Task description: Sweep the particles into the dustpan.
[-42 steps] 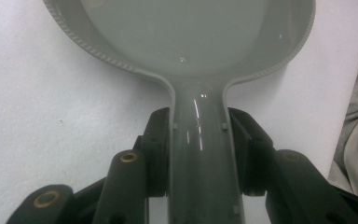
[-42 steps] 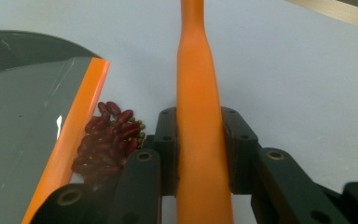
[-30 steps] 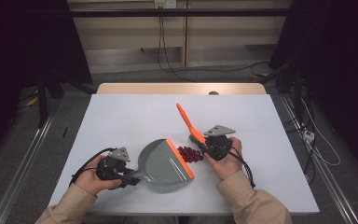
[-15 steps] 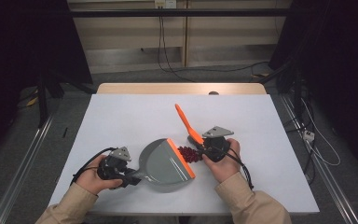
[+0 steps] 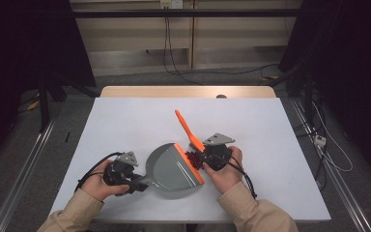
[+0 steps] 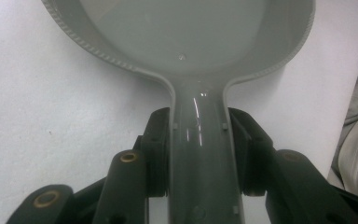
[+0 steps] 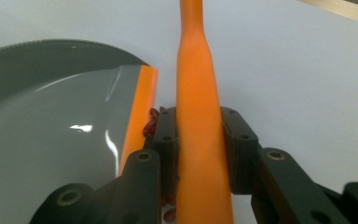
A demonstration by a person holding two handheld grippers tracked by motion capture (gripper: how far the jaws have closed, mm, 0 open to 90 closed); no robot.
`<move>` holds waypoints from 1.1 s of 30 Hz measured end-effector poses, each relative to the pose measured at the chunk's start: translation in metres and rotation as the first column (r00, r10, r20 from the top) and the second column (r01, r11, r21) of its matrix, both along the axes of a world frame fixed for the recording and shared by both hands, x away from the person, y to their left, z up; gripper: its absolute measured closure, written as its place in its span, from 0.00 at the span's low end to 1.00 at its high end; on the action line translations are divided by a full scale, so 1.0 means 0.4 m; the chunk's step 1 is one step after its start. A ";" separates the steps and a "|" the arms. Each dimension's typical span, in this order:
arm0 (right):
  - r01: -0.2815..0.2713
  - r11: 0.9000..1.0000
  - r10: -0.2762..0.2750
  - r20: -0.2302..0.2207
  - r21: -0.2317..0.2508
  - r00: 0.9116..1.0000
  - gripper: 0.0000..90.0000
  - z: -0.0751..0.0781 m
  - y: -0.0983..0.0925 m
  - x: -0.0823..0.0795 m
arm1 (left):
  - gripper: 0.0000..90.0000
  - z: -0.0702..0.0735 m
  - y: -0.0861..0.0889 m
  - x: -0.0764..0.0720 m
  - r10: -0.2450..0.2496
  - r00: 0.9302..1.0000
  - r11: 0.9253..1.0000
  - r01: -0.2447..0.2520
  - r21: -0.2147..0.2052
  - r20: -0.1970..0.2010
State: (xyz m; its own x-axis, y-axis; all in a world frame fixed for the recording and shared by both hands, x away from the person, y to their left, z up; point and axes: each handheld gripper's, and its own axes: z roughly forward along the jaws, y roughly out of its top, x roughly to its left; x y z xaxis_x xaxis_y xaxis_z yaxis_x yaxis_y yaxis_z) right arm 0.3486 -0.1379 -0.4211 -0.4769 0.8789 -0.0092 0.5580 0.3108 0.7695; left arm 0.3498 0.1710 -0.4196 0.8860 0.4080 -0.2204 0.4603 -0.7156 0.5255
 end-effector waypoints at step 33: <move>-0.074 0.988 0.064 0.080 0.135 0.995 0.79 0.055 0.096 -0.027 | 0.69 -0.013 -0.002 0.003 0.022 1.000 1.000 -0.022 -0.001 -0.016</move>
